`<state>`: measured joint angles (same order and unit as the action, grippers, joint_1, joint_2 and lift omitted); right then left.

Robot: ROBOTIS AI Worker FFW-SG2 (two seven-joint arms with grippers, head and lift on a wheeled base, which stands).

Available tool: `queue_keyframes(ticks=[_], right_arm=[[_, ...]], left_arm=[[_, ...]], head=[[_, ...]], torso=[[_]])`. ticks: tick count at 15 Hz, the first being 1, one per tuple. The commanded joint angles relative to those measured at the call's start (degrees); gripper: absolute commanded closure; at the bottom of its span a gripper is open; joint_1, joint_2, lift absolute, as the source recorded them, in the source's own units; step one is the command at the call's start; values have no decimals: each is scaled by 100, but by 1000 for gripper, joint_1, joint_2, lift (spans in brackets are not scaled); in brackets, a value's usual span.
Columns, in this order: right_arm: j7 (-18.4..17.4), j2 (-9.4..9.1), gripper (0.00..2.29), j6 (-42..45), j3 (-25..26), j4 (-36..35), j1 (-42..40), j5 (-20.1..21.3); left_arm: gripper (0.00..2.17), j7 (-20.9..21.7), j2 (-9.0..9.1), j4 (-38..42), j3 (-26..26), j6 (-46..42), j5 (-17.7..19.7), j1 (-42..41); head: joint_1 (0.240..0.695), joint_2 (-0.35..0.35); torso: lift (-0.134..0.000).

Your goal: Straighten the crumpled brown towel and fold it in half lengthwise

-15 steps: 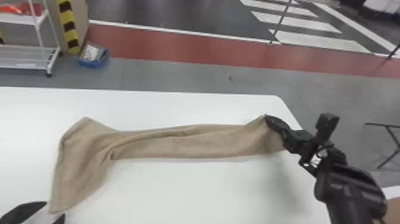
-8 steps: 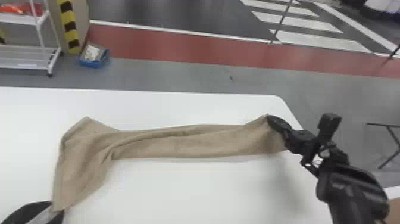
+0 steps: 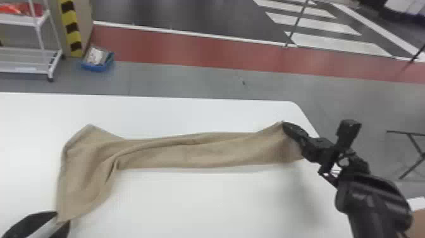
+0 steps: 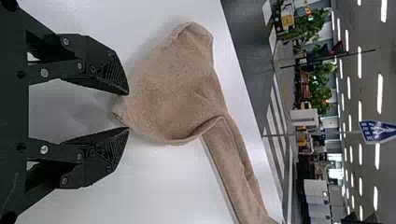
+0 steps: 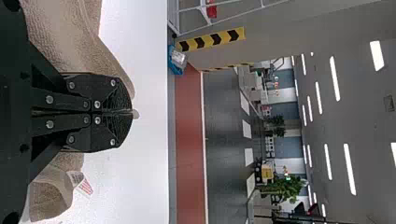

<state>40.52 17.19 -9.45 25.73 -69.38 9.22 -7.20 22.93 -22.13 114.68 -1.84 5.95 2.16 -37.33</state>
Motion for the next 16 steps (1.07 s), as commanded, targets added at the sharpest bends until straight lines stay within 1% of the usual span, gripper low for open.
queue_keyframes(ticks=[1, 2, 3, 5, 7, 8, 10, 12, 14, 16], right_arm=[[0, 48, 1217, 0, 11, 47, 1, -36], [0, 48, 1217, 0, 11, 56, 1, -36], [9, 48, 1217, 0, 20, 56, 1, -36], [18, 48, 1217, 17, 20, 56, -17, -62], [35, 48, 1217, 52, 37, 38, -69, -106], [105, 48, 1217, 105, 63, 21, -69, -115], [176, 127, 1217, 193, 72, -6, -87, -168], [255, 153, 1217, 246, 90, -50, -122, -194], [281, 188, 1217, 175, 186, -287, -192, -265], [325, 197, 1217, 87, 292, -647, -342, -361]], left_arm=[[856, 1, -1, -16, 17, 17, -5, 15], [1352, -105, 16, -16, 35, -1, 56, 24], [1416, -113, 16, -7, 35, -1, 56, 33], [1420, -122, 25, 11, 26, -1, 74, 33], [1420, -201, 34, 90, -27, -89, 179, 15], [1416, -298, 34, 160, -71, -124, 223, -2], [1420, -650, 34, 301, -132, -124, 197, -20], [1420, -781, 78, 600, -308, -124, 355, -73], [1420, -1019, 130, 978, -484, -142, 425, -152], [1420, -1159, 166, 1180, -607, -142, 461, -152]], head=[[695, -288], [695, -294], [695, -295], [695, -295], [695, -295], [695, -293], [695, -289], [695, -276], [695, -268], [695, -260]], torso=[[-124], [-124], [-124], [-124], [-124], [-124], [-124], [-124], [-124], [-124]])
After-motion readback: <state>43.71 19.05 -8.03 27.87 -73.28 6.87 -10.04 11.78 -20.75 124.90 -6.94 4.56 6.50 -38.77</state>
